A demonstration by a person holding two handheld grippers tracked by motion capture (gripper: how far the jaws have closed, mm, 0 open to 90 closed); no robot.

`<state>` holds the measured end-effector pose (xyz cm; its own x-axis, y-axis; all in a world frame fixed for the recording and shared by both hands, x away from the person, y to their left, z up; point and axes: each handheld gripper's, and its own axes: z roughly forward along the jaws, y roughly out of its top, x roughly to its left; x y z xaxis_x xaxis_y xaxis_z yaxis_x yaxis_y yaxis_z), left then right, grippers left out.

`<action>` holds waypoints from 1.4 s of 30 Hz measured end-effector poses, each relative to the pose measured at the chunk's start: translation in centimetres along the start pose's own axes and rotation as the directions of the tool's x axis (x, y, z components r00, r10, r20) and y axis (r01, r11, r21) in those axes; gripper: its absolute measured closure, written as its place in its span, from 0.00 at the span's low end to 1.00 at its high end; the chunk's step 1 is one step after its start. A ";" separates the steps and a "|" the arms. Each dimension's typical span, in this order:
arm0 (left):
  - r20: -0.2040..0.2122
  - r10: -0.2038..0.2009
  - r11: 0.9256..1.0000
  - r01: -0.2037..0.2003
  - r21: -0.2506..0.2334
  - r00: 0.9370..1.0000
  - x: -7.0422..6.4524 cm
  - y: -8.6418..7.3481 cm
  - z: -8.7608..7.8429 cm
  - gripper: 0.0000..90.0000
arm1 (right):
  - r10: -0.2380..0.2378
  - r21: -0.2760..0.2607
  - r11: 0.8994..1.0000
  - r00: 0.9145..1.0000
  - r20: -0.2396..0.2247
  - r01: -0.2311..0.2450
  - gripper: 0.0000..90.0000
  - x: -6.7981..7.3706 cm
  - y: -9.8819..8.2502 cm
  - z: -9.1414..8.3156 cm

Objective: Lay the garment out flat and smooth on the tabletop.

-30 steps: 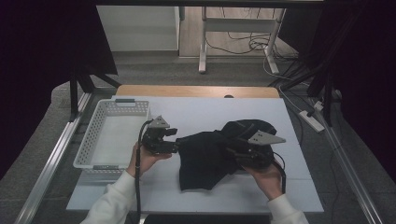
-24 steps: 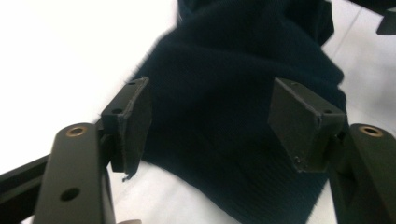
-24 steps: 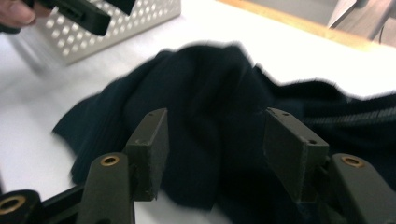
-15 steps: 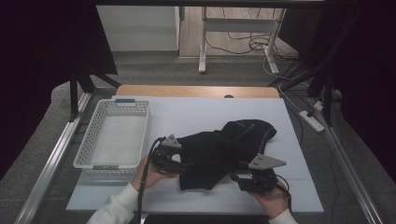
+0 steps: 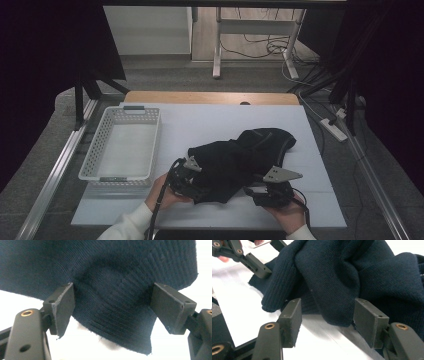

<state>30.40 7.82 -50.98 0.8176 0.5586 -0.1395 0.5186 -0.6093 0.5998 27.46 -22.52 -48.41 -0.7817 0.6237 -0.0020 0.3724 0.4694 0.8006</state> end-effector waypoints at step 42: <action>0.032 0.009 0.993 -0.005 -0.115 0.999 1.8 -0.2 -4.6 0.85 | -0.207 0.126 0.971 0.978 0.027 0.202 0.37 3.9 1.4 6.8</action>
<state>30.56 11.58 -47.71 0.8298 0.5348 -0.1593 0.4822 -0.5437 0.6869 28.37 -15.16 -51.40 -0.8281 0.5295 -0.1842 0.2663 0.6607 0.7019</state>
